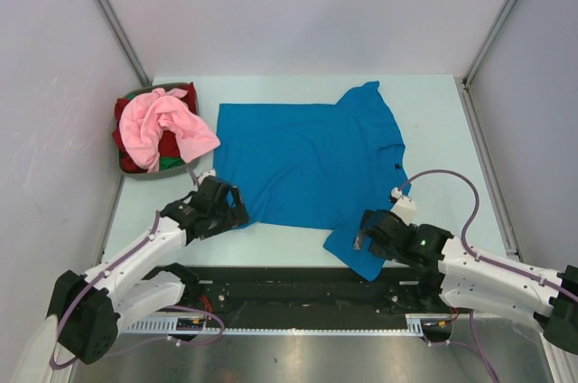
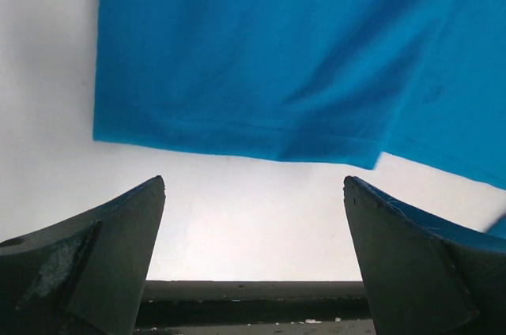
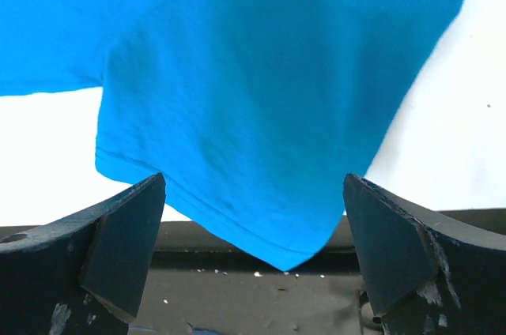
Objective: Fold and stack the t-shirts
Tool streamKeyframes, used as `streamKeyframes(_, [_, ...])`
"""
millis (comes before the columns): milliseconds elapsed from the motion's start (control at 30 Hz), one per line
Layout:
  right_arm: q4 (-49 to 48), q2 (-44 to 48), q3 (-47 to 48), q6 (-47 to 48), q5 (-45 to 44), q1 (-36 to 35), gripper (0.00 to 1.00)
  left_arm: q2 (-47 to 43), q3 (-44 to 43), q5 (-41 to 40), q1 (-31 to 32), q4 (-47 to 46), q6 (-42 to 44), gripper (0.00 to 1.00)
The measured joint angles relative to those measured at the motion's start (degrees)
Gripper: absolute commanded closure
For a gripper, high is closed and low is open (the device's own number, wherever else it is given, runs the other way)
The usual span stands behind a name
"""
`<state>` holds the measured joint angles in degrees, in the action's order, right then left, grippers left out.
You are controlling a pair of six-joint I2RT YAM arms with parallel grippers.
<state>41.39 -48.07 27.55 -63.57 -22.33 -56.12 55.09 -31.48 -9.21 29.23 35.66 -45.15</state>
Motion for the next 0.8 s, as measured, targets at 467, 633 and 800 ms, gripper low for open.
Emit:
streamKeyframes(467, [3.96,2.93,-1.18,-8.46,-0.96,-8.92,0.0,-5.95,8.57,-4.79,-6.82,-0.72,-10.45,0.0])
streamKeyframes(633, [3.98,2.95,-1.18,-9.18,-1.27,-10.67,0.0,-2.23,8.22,-5.95,-8.57,-3.93,-10.38,0.11])
streamKeyframes(800, [4.52,4.07,-1.18,-10.12,-1.81,-11.96,0.01,1.27,7.74,-7.26,-9.29,-7.78,-10.36,0.33])
